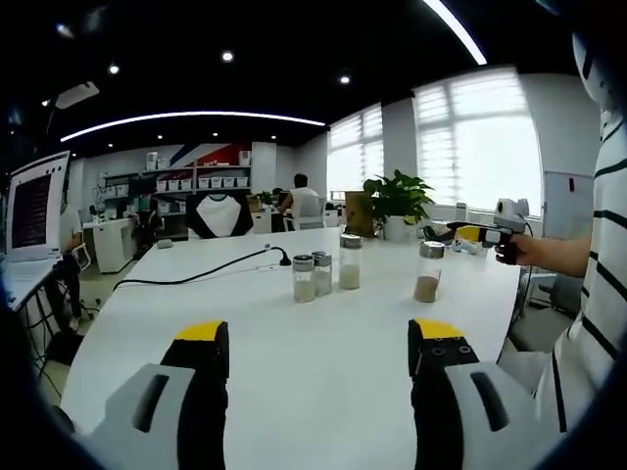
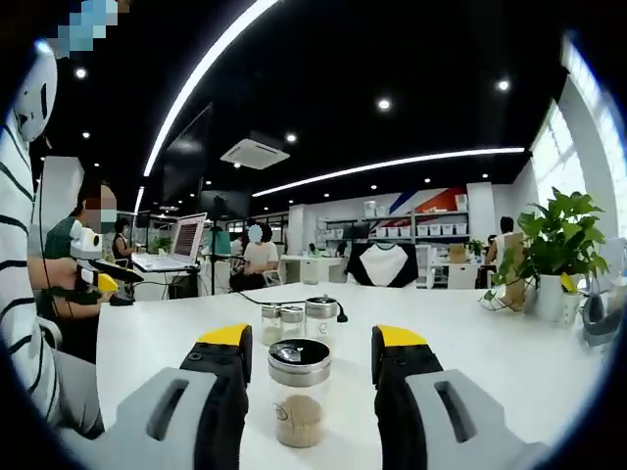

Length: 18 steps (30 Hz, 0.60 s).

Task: Rotate the seasoning bottle until the label or dispensing opening points toward the visible target arrow and the bottle remains upright within the marked orientation range

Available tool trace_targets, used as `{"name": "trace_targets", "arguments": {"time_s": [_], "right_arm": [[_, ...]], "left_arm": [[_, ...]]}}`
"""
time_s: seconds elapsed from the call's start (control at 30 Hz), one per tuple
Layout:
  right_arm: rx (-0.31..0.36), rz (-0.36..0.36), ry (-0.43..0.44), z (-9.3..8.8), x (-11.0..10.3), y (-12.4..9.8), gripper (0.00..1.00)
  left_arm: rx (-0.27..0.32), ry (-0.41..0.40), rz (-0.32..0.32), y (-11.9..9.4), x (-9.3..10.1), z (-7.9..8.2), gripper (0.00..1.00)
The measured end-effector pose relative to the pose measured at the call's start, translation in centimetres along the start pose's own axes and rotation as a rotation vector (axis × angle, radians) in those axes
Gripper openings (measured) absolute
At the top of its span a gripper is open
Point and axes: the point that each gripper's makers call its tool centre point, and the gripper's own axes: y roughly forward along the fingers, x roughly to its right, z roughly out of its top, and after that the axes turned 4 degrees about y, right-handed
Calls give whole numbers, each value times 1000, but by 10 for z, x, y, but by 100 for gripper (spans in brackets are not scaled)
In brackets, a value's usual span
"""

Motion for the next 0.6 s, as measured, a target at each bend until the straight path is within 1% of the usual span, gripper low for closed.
{"name": "trace_targets", "arguments": {"time_s": [0.17,0.3,0.37,0.47,0.6], "right_arm": [[1,-47,15,-5,4,-12,49],[-1,-82,37,-12,8,-22,49],[2,-92,34,-15,10,-26,49],[-4,-135,51,-24,16,-34,49],[-17,-157,59,-30,17,-38,50]], "left_arm": [[10,-3,11,1,-6,4,78],[13,-5,15,2,-8,4,78],[12,-6,13,3,-7,3,78],[6,-9,9,4,-5,0,78],[7,-16,8,4,-4,-1,78]]}}
